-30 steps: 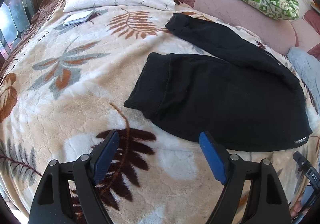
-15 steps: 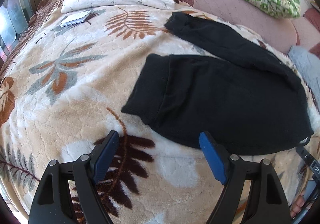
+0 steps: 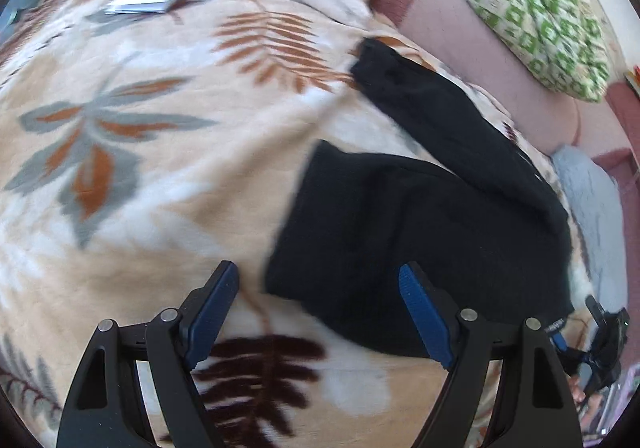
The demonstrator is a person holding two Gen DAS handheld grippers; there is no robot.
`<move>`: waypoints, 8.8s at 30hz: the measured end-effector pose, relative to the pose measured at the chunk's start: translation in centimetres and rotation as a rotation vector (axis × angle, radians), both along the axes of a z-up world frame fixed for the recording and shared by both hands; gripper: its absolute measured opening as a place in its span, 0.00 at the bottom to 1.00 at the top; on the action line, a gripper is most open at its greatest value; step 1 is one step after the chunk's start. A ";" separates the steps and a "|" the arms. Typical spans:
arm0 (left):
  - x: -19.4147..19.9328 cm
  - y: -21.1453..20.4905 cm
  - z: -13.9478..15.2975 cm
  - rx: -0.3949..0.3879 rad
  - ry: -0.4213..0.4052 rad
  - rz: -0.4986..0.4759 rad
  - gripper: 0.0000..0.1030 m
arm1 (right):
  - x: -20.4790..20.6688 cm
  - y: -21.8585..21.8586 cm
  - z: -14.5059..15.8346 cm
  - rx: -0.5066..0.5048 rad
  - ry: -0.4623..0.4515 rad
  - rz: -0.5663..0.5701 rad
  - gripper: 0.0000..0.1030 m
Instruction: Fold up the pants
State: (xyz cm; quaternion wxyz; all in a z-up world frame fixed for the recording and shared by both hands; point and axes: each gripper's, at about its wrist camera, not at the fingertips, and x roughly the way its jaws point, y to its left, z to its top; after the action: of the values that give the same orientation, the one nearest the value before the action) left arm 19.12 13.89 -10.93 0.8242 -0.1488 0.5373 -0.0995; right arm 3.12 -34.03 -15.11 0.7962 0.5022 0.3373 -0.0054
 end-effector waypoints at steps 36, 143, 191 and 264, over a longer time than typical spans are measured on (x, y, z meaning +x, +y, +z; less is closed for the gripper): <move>-7.8 3.4 2.6 -0.185 -0.003 0.073 0.13 | -10.1 -0.5 4.1 -0.215 0.129 -0.073 0.02; 12.7 -3.0 0.7 -0.067 -0.066 0.104 0.11 | -0.6 7.1 5.1 -0.513 0.083 0.204 0.62; 4.3 3.7 -0.2 0.050 -0.122 -0.141 0.58 | 23.7 6.8 3.5 -0.784 0.122 0.906 0.67; -23.4 7.0 0.4 -0.137 -0.167 0.003 0.45 | -0.4 39.9 9.2 -0.829 -0.206 1.410 0.76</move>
State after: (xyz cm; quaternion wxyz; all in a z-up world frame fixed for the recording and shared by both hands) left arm -4.24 20.86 -10.52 0.8541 -0.1966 0.4586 -0.1469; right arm 2.74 5.83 -5.95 0.7605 -0.1640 0.4693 0.4178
